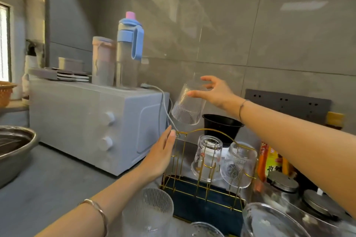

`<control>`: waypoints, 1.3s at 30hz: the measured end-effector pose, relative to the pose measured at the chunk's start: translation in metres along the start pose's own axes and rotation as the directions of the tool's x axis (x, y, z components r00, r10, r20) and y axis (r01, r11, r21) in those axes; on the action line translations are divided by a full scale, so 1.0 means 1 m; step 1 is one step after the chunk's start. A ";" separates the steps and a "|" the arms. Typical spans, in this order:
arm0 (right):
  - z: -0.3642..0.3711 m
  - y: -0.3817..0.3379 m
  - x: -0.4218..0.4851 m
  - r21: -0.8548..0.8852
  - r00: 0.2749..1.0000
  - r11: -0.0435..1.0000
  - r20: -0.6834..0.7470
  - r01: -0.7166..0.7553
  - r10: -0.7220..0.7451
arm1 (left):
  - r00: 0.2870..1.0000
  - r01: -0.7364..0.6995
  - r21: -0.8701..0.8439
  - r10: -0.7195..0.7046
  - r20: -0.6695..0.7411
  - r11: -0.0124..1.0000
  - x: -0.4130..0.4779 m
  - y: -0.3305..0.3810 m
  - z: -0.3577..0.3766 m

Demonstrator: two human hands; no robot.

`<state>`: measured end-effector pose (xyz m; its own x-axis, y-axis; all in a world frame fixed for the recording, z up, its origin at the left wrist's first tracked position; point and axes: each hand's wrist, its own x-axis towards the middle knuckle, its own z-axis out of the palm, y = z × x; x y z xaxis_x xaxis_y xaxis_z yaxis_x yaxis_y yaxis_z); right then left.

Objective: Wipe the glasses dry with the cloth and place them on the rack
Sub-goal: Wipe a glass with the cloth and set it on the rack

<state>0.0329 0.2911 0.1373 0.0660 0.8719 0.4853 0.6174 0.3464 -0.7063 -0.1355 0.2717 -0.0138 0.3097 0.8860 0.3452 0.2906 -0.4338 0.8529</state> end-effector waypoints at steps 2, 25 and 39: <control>0.007 0.007 0.005 -0.008 0.999 1.000 0.041 -0.009 0.009 | 0.999 -0.030 -0.018 0.030 0.019 0.999 -0.001 0.000 0.000; 0.038 0.073 0.016 -0.199 0.849 0.974 0.489 -0.113 0.198 | 0.997 -0.075 0.020 0.075 0.001 0.997 -0.002 -0.007 0.001; 0.045 0.077 0.017 -0.270 0.713 0.963 0.678 0.014 0.179 | 1.000 -0.023 0.089 0.022 0.007 0.996 -0.004 -0.003 0.003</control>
<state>0.0464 0.3480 0.0683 -0.3736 0.9185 -0.1295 0.8067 0.2528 -0.5341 -0.1351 0.2696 -0.0190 0.3227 0.8748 0.3614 0.3625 -0.4669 0.8066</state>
